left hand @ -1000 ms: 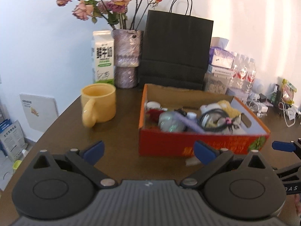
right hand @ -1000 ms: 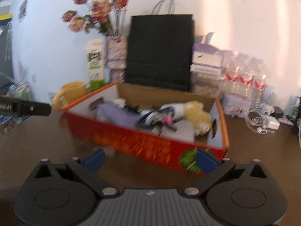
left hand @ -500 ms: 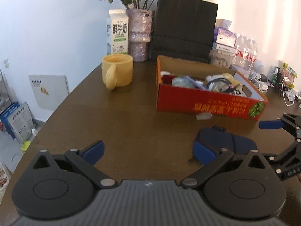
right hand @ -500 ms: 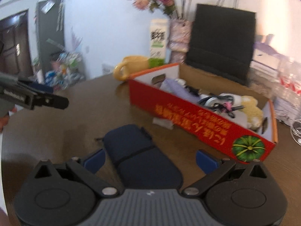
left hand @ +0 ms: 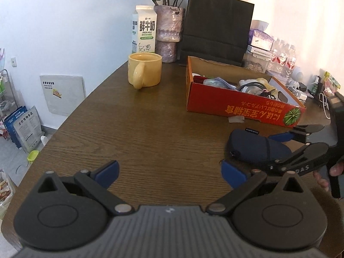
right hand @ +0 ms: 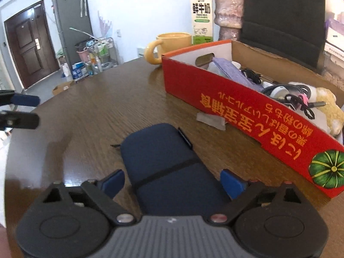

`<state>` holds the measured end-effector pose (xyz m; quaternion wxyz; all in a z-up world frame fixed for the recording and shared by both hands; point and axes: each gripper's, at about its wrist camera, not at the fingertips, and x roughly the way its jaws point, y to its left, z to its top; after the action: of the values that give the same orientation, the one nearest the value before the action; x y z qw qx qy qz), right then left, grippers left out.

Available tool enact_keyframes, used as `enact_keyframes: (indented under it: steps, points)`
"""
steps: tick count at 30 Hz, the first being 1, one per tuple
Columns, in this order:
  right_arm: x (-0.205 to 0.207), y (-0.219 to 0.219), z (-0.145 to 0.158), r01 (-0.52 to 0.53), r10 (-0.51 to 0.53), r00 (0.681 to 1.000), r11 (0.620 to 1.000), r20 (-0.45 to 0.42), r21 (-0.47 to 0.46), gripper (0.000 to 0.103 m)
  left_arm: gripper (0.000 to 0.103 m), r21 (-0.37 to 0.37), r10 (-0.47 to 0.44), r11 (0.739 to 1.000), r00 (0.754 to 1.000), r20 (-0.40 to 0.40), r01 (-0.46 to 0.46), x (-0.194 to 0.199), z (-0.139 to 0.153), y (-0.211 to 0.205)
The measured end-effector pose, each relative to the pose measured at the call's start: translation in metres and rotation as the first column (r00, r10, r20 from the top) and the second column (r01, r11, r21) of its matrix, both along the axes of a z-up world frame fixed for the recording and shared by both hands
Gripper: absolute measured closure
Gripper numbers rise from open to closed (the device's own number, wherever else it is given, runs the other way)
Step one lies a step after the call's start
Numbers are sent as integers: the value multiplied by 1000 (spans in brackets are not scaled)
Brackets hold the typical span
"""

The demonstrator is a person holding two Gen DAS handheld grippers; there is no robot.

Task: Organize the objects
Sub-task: 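Grasp the navy blue zippered pouch on the table with the right tool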

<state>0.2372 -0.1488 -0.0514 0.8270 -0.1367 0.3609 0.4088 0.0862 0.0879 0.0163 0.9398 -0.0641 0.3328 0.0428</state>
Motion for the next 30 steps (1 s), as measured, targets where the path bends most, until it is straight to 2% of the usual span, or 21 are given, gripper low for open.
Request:
enact_keyframes:
  steps: [5, 7, 12, 14, 16, 21, 24, 27, 30]
  points:
    - [-10, 8, -2, 55, -53, 998, 998, 46, -32, 10, 0, -20, -10, 1000, 1000, -3, 10, 2, -4, -2]
    - [-10, 11, -1, 67, -65, 997, 997, 38, -30, 12, 0, -32, -12, 999, 1000, -8, 12, 3, -6, -2]
    - [-17, 15, 3, 102, -103, 994, 995, 30, 18, 29, 0, -43, -13, 999, 1000, -13, 12, 1, -10, -2]
    - [-22, 15, 4, 139, -141, 990, 989, 22, 50, 32, 0, -46, -7, 999, 1000, -12, 6, 2, -11, 0]
    - [-27, 15, 6, 212, -213, 977, 975, 11, 72, 35, 0, -50, -3, 999, 1000, -13, 3, 3, -11, 1]
    - [-36, 11, 5, 400, -401, 916, 909, -21, 115, 36, 0, -60, -9, 998, 1000, -22, 7, 7, -15, -1]
    - [-37, 18, 3, 366, -368, 930, 927, 13, 79, 32, 0, -63, -19, 998, 1000, -22, 18, 8, -16, -4]
    - [-31, 21, 0, 323, -324, 946, 945, 8, 50, 26, 0, -64, -28, 998, 999, -19, 27, 8, -16, -6]
    - [-28, 19, -3, 282, -284, 959, 958, 22, 55, 26, 0, -63, -29, 998, 999, -19, 28, 10, -15, -8]
